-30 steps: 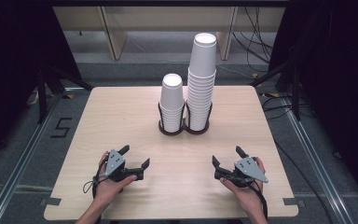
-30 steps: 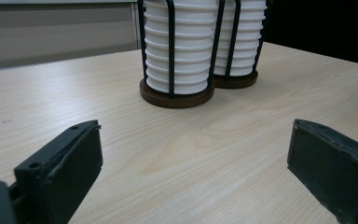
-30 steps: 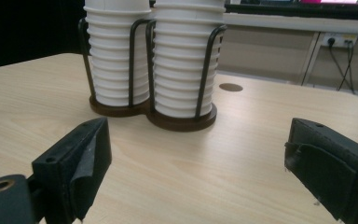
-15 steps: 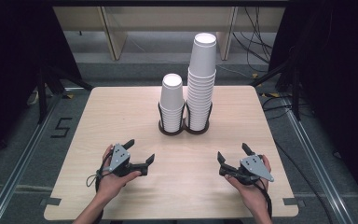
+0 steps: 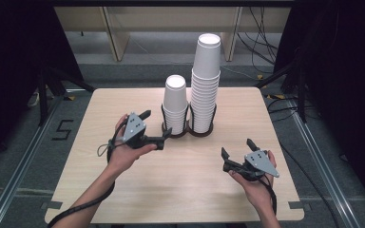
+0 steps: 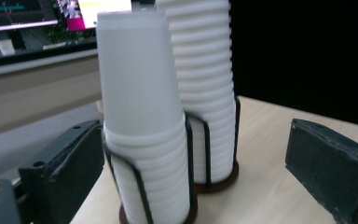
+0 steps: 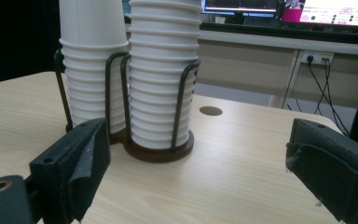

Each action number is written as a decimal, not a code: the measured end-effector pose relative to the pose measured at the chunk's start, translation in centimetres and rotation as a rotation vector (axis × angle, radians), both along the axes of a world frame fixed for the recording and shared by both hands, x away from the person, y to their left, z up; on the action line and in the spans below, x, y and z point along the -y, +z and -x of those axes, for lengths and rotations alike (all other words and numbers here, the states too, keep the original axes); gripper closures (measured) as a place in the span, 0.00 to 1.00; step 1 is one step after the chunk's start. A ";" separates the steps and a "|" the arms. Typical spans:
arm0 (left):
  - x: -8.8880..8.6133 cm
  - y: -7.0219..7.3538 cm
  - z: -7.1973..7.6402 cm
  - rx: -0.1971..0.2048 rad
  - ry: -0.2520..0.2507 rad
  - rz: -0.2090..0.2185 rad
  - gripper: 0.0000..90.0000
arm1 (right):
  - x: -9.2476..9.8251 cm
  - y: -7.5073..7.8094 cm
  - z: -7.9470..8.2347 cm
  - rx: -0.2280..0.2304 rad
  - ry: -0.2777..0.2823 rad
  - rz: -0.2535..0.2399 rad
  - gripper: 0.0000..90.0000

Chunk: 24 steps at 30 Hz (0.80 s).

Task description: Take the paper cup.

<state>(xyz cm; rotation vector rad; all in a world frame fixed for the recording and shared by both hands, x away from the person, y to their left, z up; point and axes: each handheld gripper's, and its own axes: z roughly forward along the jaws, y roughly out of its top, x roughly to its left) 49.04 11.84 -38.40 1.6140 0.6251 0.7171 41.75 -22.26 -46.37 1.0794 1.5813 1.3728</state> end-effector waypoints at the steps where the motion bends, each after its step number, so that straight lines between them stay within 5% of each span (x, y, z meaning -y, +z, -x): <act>1: 0.4 0.7 -0.4 0.004 -0.006 0.003 0.05 | 0.0 0.2 0.1 -0.007 -0.023 0.018 0.08; 9: 3.4 5.4 -4.0 -0.002 -0.039 -0.046 0.06 | 0.0 0.9 -0.4 -0.006 -0.015 0.011 0.08; 16: 5.5 8.0 -7.1 -0.065 -0.074 -0.110 0.07 | 0.0 2.6 -1.3 0.019 0.006 0.035 0.08; 24: 8.1 9.7 -10.2 -0.192 -0.111 -0.136 0.08 | 0.2 7.1 -3.6 0.067 0.028 0.018 0.09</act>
